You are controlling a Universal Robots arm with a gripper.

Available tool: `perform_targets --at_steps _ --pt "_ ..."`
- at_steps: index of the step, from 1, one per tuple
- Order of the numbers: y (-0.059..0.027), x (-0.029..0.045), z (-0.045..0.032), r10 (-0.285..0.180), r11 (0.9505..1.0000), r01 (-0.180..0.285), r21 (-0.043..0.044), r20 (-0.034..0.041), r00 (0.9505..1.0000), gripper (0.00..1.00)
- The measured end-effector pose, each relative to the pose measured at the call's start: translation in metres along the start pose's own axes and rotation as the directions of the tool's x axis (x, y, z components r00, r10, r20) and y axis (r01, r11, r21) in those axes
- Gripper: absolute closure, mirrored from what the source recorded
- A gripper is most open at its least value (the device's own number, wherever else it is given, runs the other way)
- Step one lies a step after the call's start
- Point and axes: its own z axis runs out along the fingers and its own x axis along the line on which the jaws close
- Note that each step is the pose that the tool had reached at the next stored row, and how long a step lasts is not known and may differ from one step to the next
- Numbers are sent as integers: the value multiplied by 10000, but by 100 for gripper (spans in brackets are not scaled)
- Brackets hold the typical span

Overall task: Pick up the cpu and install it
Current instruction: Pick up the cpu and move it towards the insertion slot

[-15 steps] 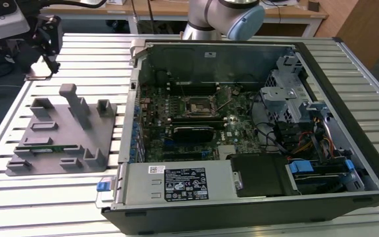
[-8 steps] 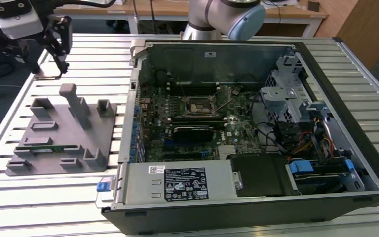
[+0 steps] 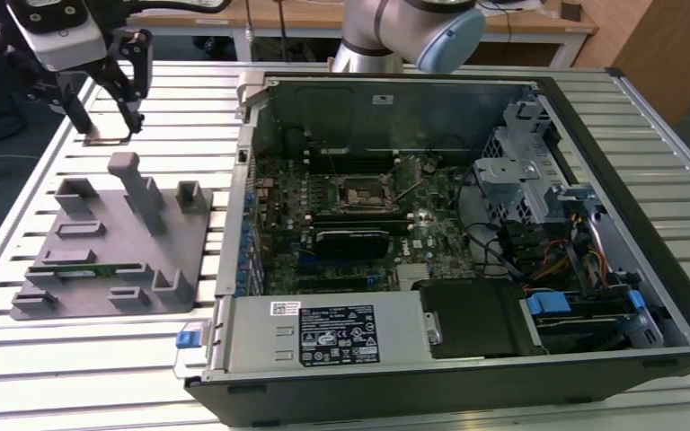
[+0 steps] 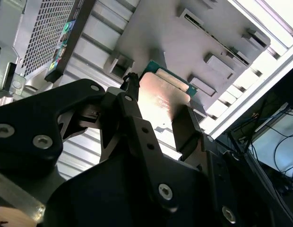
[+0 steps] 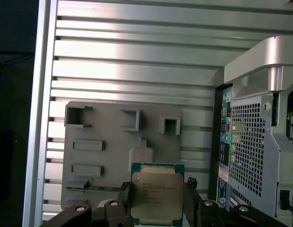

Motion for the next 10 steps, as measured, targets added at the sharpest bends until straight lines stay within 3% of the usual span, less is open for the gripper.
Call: perform_targets --at_steps 10 --pt "-12 -252 -1 0 10000 0 0 -1 10000 47"
